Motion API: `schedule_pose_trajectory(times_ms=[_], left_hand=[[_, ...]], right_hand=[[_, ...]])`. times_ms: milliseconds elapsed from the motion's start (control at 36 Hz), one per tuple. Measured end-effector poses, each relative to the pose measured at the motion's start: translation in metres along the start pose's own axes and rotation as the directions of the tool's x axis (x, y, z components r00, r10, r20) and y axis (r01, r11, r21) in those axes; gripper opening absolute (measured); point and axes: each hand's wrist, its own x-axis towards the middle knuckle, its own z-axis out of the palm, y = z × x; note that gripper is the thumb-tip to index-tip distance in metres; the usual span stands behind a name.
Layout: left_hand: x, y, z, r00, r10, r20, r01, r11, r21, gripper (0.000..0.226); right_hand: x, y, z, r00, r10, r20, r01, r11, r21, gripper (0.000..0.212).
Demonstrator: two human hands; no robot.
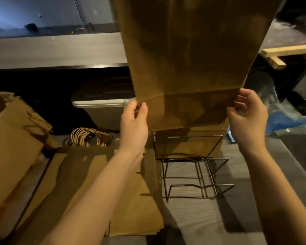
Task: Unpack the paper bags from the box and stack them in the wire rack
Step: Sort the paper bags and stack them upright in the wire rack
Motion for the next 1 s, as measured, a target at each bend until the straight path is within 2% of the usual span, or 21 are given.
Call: schedule_pose_trajectory(times_ms=[111, 222, 306, 417, 472, 556, 639, 861, 1000], left_hand=[[0.016, -0.016, 0.015, 0.995, -0.097, 0.023, 0.094, 0.990, 0.109, 0.036], [0.017, -0.037, 0.021, 0.982, -0.183, 0.035, 0.174, 0.968, 0.183, 0.025], [0.010, -0.050, 0.029, 0.965, -0.260, 0.033, 0.247, 0.945, 0.215, 0.043], [-0.003, -0.075, 0.027, 0.930, -0.366, 0.038, 0.342, 0.897, 0.279, 0.042], [-0.011, -0.081, 0.027, 0.912, -0.408, 0.051, 0.378, 0.881, 0.283, 0.033], [-0.016, -0.085, 0.027, 0.904, -0.422, 0.069, 0.391, 0.881, 0.269, 0.032], [-0.016, -0.084, 0.027, 0.914, -0.393, 0.104, 0.361, 0.902, 0.238, 0.018], [-0.020, -0.081, 0.013, 0.934, -0.341, 0.110, 0.334, 0.939, 0.079, 0.018], [-0.032, -0.087, -0.014, 0.939, -0.335, 0.081, 0.333, 0.942, 0.036, 0.021]], right_hand=[[0.010, 0.032, 0.001, 0.997, 0.068, 0.020, -0.066, 0.993, -0.099, 0.034], [0.006, 0.054, 0.001, 0.994, 0.107, 0.032, -0.101, 0.981, -0.166, 0.031], [-0.002, 0.069, -0.004, 0.986, 0.161, 0.052, -0.148, 0.969, -0.198, 0.030], [-0.014, 0.078, -0.009, 0.958, 0.265, 0.108, -0.252, 0.961, -0.116, 0.029], [-0.021, 0.080, -0.012, 0.953, 0.275, 0.127, -0.265, 0.960, -0.090, 0.032], [-0.028, 0.074, -0.014, 0.943, 0.303, 0.139, -0.305, 0.952, -0.010, 0.038], [-0.033, 0.065, -0.013, 0.933, 0.328, 0.150, -0.337, 0.940, 0.042, 0.043], [-0.055, 0.036, -0.006, 0.970, 0.177, 0.165, -0.173, 0.984, -0.036, 0.033], [-0.072, 0.015, 0.008, 0.975, 0.034, 0.221, 0.010, 0.981, -0.196, 0.032]])
